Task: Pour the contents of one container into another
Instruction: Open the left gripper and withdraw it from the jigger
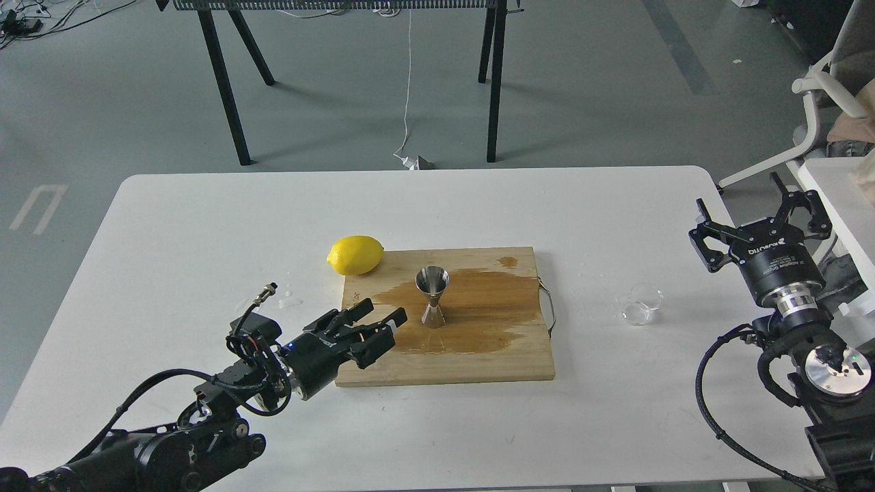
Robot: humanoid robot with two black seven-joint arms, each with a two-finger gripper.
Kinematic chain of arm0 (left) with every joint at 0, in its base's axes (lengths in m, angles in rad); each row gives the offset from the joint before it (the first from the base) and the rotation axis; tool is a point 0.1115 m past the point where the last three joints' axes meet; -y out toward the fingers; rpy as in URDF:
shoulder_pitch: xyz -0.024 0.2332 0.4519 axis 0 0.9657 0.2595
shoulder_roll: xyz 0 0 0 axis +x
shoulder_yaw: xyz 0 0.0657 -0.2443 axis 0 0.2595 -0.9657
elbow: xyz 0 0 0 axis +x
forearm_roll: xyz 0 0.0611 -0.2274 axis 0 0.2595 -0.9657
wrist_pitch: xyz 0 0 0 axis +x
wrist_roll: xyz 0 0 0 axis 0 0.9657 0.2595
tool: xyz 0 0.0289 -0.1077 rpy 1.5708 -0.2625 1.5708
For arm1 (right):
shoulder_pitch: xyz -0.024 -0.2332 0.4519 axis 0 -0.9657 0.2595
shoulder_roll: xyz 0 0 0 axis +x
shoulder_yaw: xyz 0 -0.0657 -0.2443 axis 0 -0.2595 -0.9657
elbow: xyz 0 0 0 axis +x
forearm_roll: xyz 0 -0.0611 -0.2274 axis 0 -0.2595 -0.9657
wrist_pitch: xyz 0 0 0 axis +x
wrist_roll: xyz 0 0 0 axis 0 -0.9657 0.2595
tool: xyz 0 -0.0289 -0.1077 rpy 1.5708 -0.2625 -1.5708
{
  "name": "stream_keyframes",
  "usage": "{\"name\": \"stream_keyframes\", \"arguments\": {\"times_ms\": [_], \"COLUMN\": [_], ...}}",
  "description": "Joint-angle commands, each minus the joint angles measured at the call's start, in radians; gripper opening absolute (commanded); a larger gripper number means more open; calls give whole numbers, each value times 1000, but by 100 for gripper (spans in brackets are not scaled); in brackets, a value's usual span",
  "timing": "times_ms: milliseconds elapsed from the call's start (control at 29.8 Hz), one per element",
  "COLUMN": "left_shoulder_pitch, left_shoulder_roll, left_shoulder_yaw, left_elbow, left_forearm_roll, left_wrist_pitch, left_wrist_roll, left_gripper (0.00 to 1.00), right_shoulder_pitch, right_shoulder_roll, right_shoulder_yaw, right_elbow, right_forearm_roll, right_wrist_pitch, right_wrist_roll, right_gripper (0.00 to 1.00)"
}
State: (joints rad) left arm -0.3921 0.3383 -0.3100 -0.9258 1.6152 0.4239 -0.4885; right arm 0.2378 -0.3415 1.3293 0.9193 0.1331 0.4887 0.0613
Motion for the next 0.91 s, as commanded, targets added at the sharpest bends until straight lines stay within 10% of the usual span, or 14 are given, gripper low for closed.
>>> {"name": "stream_keyframes", "arguments": {"times_ms": [0, 235, 672, 873], "left_shoulder_pitch": [67, 88, 85, 84], "left_shoulder_roll": [86, 229, 165, 160], "left_shoulder_yaw": [-67, -103, -460, -488], "left_elbow": [-97, -277, -280, -248], "left_forearm_roll": [-40, -321, -796, -1087], "left_wrist_pitch": [-8, -180, -899, -913], "left_wrist_roll": [0, 0, 0, 0], "left_gripper": [87, 87, 88, 89], "right_shoulder_pitch": [-11, -51, -175, -193], "right_shoulder_roll": [-2, -74, -85, -50], "right_shoulder_yaw": [-2, -41, -44, -58], "right_elbow": [3, 118, 132, 132], "right_forearm_roll": [0, 3, 221, 275], "right_wrist_pitch": [0, 0, 0, 0], "right_wrist_roll": [-14, -181, -239, -239], "right_gripper": [99, 99, 99, 99]}}
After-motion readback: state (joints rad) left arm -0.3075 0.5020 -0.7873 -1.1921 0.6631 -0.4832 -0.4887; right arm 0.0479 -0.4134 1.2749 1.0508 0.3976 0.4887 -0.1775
